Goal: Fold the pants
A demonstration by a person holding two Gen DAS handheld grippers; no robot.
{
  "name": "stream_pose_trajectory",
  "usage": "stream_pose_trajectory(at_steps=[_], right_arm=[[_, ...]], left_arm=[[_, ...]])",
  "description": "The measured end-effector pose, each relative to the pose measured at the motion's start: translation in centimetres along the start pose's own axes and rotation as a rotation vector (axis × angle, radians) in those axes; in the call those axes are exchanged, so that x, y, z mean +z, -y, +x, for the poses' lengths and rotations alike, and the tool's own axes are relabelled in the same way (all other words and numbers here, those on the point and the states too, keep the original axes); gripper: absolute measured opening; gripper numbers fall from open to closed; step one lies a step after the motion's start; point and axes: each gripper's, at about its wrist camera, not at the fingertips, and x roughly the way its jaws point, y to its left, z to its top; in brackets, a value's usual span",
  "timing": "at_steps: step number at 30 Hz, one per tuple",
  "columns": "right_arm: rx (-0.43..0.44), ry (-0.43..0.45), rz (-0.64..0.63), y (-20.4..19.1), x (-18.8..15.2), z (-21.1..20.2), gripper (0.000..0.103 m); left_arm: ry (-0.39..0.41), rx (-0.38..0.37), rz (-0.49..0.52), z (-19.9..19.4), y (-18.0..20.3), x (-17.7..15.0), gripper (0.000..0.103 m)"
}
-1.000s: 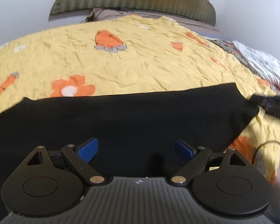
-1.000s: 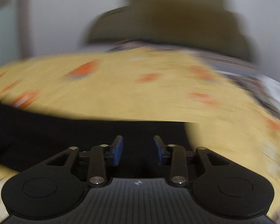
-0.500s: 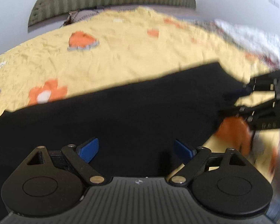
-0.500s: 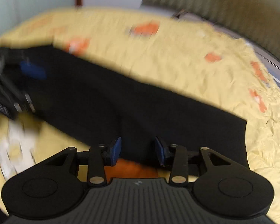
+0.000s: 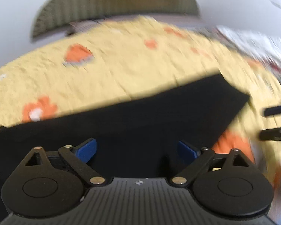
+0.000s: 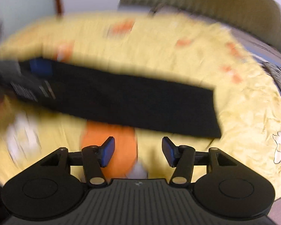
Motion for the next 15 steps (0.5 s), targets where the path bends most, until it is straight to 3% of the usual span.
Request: stream_pose_trajectory(at_steps=[2, 4, 7, 10, 12, 15], right_arm=[[0.005, 0.116, 0.081, 0.9, 1.5, -0.6, 0.069], [-0.055, 0.137, 0.084, 1.0, 2.9, 1.3, 0.069], [-0.12, 0.051, 0.054, 0.6, 3.5, 6.6, 0.069], [-0.141, -0.094, -0.014, -0.1, 1.9, 10.4, 0.069], [-0.133, -0.076, -0.064, -0.3, 0.5, 9.2, 0.07], [-0.138, -0.023, -0.034, 0.3, 1.3, 8.0, 0.071]], left_arm=[[0.038, 0.068, -0.048, 1.4, 0.4, 0.9, 0.1], [0.004, 0.107, -0.043, 3.3, 0.9, 1.2, 0.098], [-0.099, 0.076, 0.018, 5.0, 2.4, -0.2, 0.096], [-0.058, 0.06, 0.078, 3.5, 3.7, -2.1, 0.097], [-0.052, 0.046, 0.128, 2.4, 4.1, -2.3, 0.095], [0.01, 0.098, 0.12, 1.6, 3.7, -1.4, 0.097]])
